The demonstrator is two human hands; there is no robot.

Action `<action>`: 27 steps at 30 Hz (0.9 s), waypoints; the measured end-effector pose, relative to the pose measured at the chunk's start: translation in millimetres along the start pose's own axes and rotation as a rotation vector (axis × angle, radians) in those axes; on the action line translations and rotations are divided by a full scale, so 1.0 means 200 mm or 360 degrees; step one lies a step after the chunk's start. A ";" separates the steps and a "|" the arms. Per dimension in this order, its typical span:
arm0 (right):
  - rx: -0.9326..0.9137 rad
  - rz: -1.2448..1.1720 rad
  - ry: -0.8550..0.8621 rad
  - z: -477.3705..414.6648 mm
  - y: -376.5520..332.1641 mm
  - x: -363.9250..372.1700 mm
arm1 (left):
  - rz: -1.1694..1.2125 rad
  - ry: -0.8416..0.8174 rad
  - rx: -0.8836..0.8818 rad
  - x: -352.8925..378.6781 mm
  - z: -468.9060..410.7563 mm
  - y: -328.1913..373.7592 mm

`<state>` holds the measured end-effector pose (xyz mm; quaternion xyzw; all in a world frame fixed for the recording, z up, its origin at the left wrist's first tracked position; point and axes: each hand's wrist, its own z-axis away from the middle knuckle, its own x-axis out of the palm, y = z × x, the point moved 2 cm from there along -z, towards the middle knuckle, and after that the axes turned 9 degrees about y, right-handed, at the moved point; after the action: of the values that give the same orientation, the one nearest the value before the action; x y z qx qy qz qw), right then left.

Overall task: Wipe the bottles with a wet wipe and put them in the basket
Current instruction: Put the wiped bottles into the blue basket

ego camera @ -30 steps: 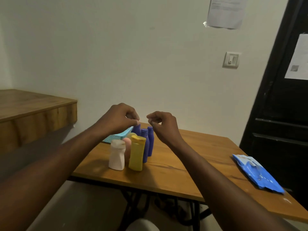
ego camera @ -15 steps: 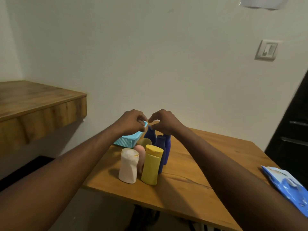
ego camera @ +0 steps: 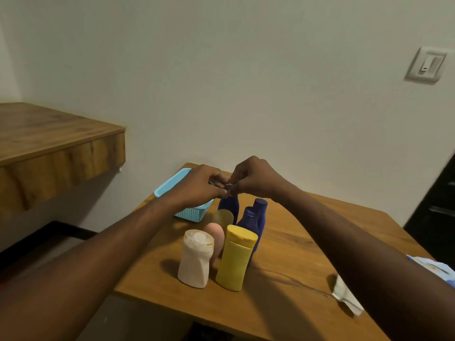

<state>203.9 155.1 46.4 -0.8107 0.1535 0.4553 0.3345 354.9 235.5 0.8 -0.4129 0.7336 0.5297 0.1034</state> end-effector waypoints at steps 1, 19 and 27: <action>0.0013 -0.0027 0.0005 -0.01 0.00 -0.01 | 0.0039 0.0005 0.0007 0.00 -0.01 0.00; 0.0034 -0.0432 0.0292 -0.60 -0.24 0.09 | 0.0155 0.0282 -0.0126 -0.23 -0.35 -0.15; -0.0094 -0.0173 0.0209 -0.69 -0.25 0.36 | -0.0020 0.0436 -0.0220 -0.18 -0.36 -0.37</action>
<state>358.8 100.8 55.6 -0.8555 0.1173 0.3867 0.3239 451.3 183.5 1.4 -0.4921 0.7000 0.5170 -0.0230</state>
